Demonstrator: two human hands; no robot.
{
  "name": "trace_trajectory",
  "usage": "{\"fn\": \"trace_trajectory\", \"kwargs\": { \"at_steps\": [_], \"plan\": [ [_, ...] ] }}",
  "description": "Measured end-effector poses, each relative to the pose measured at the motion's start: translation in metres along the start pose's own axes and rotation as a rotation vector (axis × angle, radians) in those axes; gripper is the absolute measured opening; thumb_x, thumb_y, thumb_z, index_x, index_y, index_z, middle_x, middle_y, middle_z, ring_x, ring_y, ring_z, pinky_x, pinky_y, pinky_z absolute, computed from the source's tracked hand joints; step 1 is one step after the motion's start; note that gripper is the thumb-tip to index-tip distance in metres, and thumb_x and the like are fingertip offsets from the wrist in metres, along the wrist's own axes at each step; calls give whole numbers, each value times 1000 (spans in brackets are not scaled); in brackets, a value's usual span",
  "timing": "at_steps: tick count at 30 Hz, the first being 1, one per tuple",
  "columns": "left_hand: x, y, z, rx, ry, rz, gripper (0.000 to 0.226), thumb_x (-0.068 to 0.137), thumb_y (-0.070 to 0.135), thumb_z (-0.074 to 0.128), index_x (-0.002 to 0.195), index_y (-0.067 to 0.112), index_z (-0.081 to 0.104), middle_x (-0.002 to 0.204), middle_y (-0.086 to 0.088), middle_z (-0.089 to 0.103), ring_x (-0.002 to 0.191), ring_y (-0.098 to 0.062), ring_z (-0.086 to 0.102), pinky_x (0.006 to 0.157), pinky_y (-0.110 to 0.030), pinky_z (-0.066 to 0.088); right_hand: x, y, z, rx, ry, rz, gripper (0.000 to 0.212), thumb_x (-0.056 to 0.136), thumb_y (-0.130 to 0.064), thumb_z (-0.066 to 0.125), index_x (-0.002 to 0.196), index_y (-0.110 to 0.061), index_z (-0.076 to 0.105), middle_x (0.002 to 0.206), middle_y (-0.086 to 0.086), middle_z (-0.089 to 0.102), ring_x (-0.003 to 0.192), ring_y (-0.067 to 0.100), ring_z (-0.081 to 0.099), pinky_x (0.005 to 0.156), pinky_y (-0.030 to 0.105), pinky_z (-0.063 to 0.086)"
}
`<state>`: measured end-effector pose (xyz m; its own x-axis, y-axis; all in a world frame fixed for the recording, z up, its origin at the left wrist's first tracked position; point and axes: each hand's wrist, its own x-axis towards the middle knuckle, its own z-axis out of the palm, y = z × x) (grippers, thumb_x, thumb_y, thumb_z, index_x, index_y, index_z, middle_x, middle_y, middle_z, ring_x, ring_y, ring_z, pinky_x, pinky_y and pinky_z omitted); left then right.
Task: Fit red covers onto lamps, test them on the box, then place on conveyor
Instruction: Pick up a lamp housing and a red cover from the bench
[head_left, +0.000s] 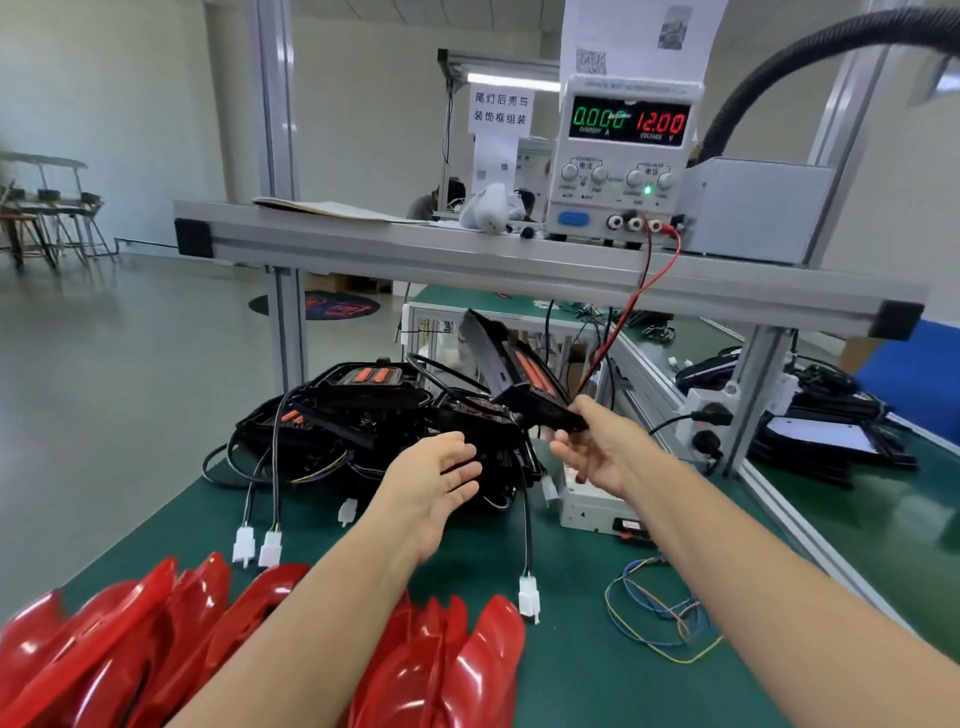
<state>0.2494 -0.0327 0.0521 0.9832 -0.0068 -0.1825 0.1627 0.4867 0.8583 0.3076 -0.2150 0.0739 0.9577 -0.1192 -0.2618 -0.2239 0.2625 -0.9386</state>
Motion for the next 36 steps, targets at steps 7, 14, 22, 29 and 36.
{"fn": "trace_trajectory", "kwargs": {
  "at_steps": [7, 14, 22, 29, 36],
  "plan": [
    [-25, 7, 16, -103, -251, -61, 52, 97, 39, 44, 141, 13, 38, 138, -12, 51, 121, -30, 52, 103, -46, 39, -81, 13, -60, 82, -45, -25, 20, 95, -10, 49, 87, 4, 61, 58, 13, 64, 39, 8, 53, 38, 19, 51],
    [-51, -13, 18, 584, -371, 202, 22, 92, 4, 53, 103, 17, 67, 108, -3, 71, 108, -15, 62, 95, -28, 46, -144, 56, -138, 155, 101, -10, 26, 96, -11, 45, 80, 1, 62, 58, 15, 65, 36, 8, 50, 35, 19, 49],
    [-73, -47, -26, 1248, -337, 564, 24, 80, -1, 64, 91, 20, 69, 93, 10, 67, 91, 1, 57, 84, -14, 41, -185, 129, -198, -47, 317, 23, 24, 97, -6, 45, 82, 2, 61, 56, 13, 63, 38, 11, 51, 40, 22, 51],
    [-92, -68, -39, 1674, -156, 681, 20, 81, 42, 60, 94, 26, 63, 86, 10, 55, 92, -16, 51, 81, -32, 41, -192, 139, -182, -274, 290, -45, 20, 95, -12, 56, 82, -8, 70, 60, 9, 64, 44, 15, 52, 48, 27, 55],
    [-86, -81, -26, 2048, -80, 643, 49, 78, 63, 51, 116, 32, 52, 111, 10, 58, 108, -16, 51, 88, -30, 39, -200, 136, -162, -387, 146, -76, 14, 92, -28, 62, 93, -18, 73, 61, 4, 65, 47, 15, 55, 49, 29, 55]
  ]
}}
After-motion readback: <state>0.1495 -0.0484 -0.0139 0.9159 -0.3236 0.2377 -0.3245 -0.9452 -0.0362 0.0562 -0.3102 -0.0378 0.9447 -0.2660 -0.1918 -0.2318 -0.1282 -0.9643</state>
